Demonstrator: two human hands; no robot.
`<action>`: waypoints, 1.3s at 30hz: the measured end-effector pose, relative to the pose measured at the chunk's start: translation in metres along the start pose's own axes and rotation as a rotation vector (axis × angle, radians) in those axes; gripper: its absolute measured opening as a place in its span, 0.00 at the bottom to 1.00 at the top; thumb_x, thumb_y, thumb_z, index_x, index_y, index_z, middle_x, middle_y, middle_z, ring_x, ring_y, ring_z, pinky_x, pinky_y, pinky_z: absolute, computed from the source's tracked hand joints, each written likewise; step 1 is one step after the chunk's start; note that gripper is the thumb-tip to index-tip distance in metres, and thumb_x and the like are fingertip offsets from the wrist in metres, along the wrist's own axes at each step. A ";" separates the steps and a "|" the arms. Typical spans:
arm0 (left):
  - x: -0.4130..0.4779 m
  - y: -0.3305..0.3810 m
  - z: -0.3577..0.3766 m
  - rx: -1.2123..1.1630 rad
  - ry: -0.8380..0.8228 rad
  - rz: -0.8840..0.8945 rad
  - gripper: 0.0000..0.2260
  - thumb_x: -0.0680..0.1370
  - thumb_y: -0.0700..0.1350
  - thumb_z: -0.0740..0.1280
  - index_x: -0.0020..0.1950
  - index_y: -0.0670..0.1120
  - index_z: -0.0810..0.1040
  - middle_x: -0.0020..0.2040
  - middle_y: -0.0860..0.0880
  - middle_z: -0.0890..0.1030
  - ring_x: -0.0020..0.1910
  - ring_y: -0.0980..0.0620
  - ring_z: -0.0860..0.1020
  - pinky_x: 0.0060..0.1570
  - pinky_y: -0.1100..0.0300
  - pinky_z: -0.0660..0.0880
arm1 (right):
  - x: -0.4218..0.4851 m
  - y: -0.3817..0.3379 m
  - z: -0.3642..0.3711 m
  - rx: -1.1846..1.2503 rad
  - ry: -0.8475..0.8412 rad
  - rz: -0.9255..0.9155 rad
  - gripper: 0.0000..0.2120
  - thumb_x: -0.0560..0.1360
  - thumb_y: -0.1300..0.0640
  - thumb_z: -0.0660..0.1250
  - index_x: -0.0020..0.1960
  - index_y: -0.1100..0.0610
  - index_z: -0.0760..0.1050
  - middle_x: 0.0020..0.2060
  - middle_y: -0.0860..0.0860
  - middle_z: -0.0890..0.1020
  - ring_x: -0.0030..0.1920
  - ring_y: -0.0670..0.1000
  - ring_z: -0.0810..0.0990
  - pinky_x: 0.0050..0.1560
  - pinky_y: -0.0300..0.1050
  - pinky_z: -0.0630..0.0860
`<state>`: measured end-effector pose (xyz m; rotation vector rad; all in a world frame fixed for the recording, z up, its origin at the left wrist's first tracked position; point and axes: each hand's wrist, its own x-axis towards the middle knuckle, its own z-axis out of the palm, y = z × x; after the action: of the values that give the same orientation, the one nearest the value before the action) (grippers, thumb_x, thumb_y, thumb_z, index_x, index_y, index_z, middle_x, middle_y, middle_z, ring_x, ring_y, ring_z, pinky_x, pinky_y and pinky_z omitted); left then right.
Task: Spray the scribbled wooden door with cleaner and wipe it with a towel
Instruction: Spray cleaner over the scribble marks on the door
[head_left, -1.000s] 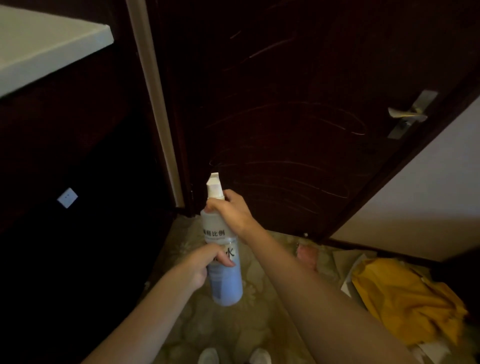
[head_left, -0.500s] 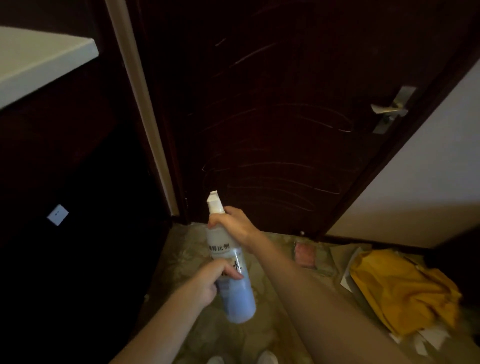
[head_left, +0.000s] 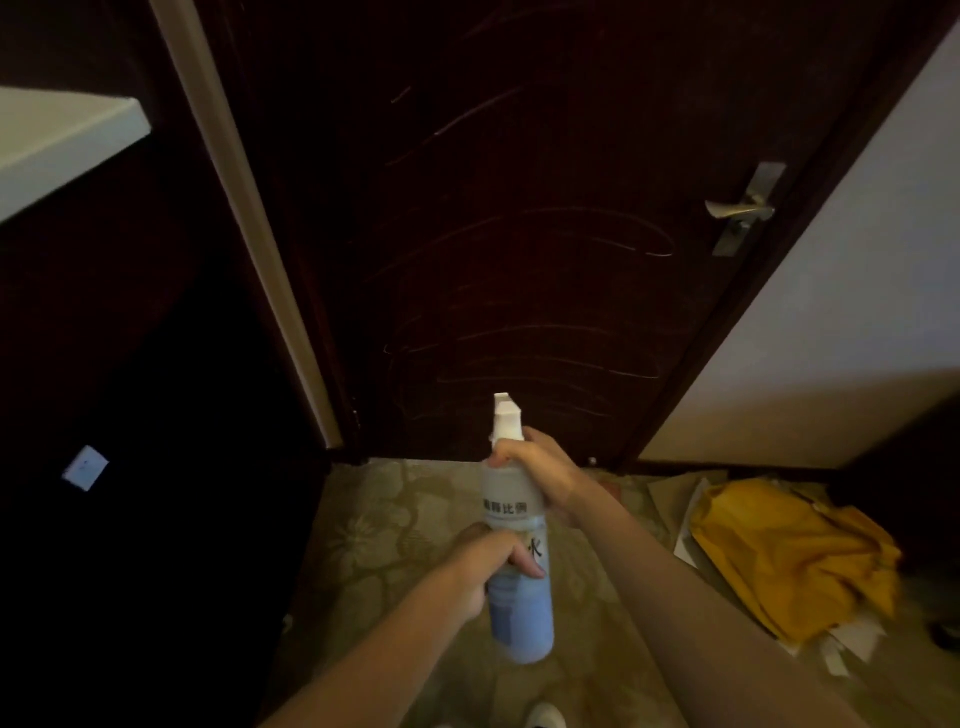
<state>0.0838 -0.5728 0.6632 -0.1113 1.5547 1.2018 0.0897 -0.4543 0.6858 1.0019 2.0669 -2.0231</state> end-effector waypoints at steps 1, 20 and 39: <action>0.002 0.002 0.004 0.022 -0.006 -0.003 0.13 0.66 0.31 0.69 0.48 0.41 0.77 0.45 0.45 0.79 0.44 0.51 0.76 0.37 0.61 0.71 | -0.001 0.002 -0.005 0.032 0.028 -0.003 0.25 0.62 0.53 0.69 0.58 0.57 0.71 0.46 0.55 0.79 0.44 0.53 0.78 0.41 0.46 0.75; 0.054 0.071 0.124 0.585 -0.044 0.187 0.16 0.65 0.33 0.73 0.43 0.48 0.71 0.35 0.54 0.71 0.33 0.60 0.68 0.25 0.67 0.62 | -0.033 0.014 -0.126 0.406 0.620 -0.185 0.11 0.69 0.60 0.69 0.48 0.52 0.73 0.43 0.55 0.79 0.43 0.55 0.79 0.42 0.49 0.76; 0.290 0.118 0.298 0.645 -0.227 0.456 0.20 0.67 0.35 0.71 0.53 0.51 0.72 0.47 0.53 0.78 0.45 0.62 0.78 0.43 0.61 0.80 | 0.105 0.083 -0.349 0.115 0.807 -0.124 0.15 0.73 0.59 0.67 0.52 0.44 0.66 0.42 0.44 0.75 0.44 0.44 0.76 0.38 0.35 0.72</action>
<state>0.1015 -0.1566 0.5501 0.8103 1.7349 0.9455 0.1810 -0.1003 0.6063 2.0203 2.3960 -2.0066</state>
